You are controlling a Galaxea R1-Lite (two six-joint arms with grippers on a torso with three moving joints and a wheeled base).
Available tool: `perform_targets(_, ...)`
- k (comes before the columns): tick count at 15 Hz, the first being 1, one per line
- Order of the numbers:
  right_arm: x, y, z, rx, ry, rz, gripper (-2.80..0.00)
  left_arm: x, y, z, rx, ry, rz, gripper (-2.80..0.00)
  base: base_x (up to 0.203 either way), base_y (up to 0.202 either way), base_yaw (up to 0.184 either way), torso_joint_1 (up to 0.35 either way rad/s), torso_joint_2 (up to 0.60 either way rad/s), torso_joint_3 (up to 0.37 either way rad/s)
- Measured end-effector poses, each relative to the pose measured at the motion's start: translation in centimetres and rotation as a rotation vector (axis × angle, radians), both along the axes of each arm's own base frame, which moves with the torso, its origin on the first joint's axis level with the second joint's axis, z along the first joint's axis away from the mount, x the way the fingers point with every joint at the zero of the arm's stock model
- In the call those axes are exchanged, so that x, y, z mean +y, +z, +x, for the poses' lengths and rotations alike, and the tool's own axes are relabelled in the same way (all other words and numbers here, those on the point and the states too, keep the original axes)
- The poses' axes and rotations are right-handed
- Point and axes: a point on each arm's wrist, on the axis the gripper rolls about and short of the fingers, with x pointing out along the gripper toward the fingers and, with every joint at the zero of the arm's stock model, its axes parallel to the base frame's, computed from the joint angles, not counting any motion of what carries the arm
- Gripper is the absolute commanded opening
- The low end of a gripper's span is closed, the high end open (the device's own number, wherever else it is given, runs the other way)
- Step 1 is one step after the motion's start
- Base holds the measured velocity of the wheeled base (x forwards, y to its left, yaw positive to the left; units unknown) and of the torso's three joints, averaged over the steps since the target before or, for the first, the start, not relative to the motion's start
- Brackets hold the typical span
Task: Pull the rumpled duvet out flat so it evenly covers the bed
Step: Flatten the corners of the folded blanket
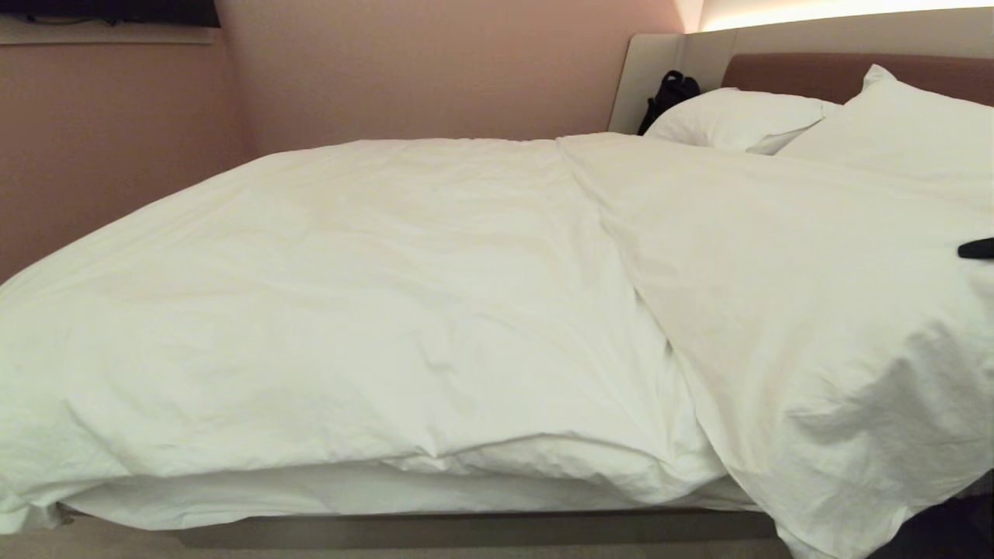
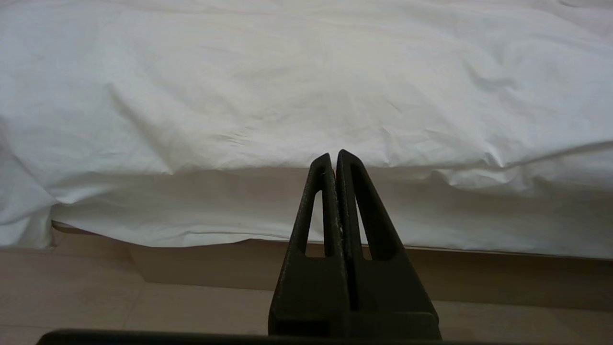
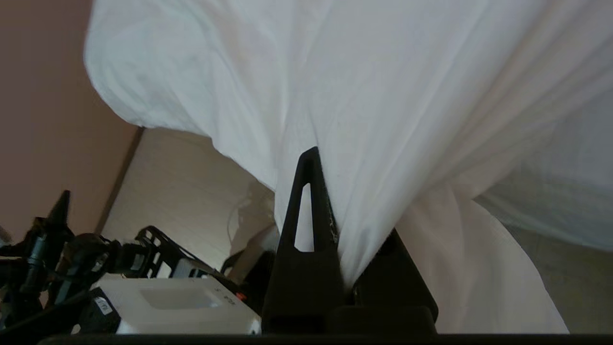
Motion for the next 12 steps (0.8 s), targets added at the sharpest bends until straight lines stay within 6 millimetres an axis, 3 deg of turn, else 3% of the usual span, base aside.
perform_targets(5, 1.4, -1.5, 2.3, 0.147, 0.005, -0.142, -2.8, 0.0, 0.0, 0.0, 0.0, 0.0, 0.0, -2.8, 0.0, 0.0, 0.0, 0.0, 0.0, 0.0)
perform_targets(12, 7.1, -2.3, 6.2, 0.206, 0.103, -0.229, -2.8, 0.0, 0.0, 0.0, 0.0, 0.0, 0.0, -2.8, 0.0, 0.0, 0.0, 0.0, 0.0, 0.0)
